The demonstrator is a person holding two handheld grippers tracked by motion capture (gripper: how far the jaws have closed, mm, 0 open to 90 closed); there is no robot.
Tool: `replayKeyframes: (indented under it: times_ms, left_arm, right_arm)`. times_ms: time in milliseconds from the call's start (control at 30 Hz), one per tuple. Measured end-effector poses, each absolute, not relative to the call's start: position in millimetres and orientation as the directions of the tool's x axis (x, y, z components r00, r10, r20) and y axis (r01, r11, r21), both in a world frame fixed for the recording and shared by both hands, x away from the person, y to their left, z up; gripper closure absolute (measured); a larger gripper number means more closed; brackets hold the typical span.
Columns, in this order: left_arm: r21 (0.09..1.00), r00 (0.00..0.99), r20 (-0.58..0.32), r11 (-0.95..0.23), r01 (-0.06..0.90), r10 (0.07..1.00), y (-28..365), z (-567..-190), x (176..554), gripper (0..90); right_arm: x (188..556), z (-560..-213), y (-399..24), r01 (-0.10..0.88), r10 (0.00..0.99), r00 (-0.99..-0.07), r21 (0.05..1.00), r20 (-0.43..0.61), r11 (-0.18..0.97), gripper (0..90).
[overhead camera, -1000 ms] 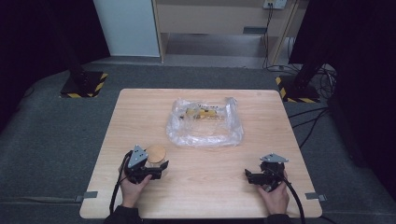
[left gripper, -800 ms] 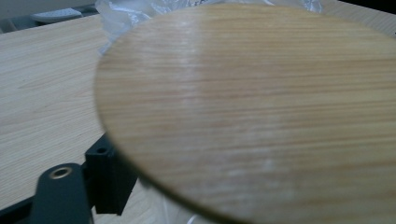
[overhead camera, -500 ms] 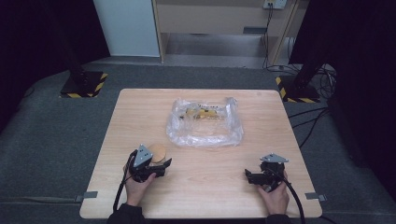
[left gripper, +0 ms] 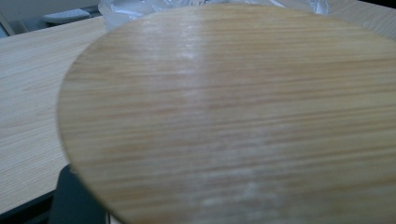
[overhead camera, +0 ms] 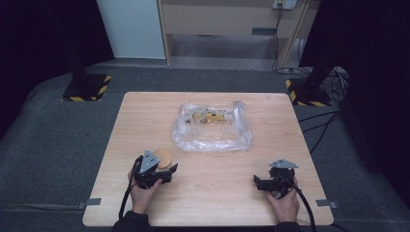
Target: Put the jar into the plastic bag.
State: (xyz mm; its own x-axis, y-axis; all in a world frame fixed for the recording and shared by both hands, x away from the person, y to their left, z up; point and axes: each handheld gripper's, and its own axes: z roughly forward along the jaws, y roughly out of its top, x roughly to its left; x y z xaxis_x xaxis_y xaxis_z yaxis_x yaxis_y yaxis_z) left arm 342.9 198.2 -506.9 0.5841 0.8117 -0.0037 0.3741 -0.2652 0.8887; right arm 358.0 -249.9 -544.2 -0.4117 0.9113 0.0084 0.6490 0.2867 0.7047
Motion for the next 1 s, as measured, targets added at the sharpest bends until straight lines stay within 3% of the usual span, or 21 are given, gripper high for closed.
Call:
replayKeyframes:
  times_ms: [1000]
  left_arm:
    - [0.904, 0.598, -0.067, -0.205, 0.375, 0.799, 186.7, -474.4, 337.8, 25.9]
  right_arm:
    - [358.0, -544.1, -249.9, 0.649, 0.911, -0.412, 0.705, 0.009, 0.287, 0.7]
